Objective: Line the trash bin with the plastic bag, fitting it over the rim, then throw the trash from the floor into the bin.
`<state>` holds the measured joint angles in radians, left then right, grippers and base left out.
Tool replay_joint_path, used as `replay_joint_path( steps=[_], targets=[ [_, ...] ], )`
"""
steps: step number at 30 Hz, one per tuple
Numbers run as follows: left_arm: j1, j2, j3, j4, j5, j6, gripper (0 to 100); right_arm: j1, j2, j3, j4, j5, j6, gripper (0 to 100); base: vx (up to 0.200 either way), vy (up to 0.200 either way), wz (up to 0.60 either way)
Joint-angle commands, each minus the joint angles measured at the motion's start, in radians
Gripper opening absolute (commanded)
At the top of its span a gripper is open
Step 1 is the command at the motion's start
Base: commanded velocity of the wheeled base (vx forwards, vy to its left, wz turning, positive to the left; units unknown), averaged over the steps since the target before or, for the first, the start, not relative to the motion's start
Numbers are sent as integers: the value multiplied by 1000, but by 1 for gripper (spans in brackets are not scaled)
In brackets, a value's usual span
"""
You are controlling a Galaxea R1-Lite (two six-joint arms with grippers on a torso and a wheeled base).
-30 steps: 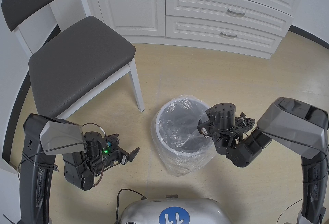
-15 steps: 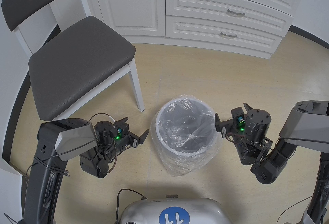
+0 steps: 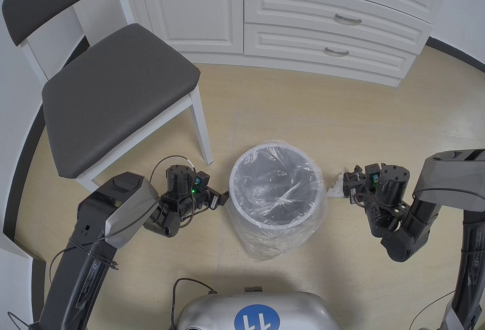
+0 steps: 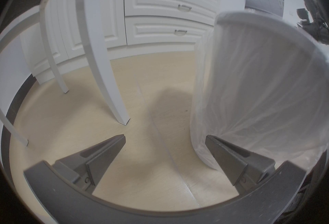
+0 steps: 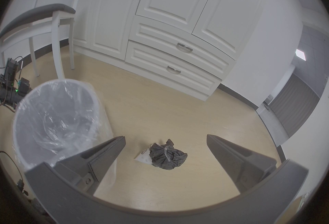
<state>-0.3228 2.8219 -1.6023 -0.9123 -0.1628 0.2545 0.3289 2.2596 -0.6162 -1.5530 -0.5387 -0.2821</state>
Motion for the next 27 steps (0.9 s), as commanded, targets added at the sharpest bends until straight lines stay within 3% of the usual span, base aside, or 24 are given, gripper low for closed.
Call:
replay_joint_path(
  steps=[1,6,11,14,16,21,26,27],
  targets=[
    [-4,117,-248,187,0,52,100,-48,149,-89,-15,13,6,100,0,0,0],
    [-1,131,-294,234,0,52,100,-54,198,-157,34,17,9,100,0,0,0],
    [-1,122,-261,144,2,46,100,-64,219,-180,57,22,12,100,0,0,0],
    [-1,73,-169,63,3,43,100,-70,239,-188,57,22,12,100,0,0,0],
    [-4,-18,12,9,3,46,100,-57,276,-191,57,28,12,100,0,0,0],
    [-9,-119,223,-94,3,46,100,-36,337,-226,57,42,12,100,0,0,0],
    [-6,-173,357,-160,17,48,100,-39,379,-267,59,103,54,100,0,0,0],
    [-7,-188,397,-188,20,52,100,-36,377,-277,62,140,80,100,0,0,0]
  ],
)
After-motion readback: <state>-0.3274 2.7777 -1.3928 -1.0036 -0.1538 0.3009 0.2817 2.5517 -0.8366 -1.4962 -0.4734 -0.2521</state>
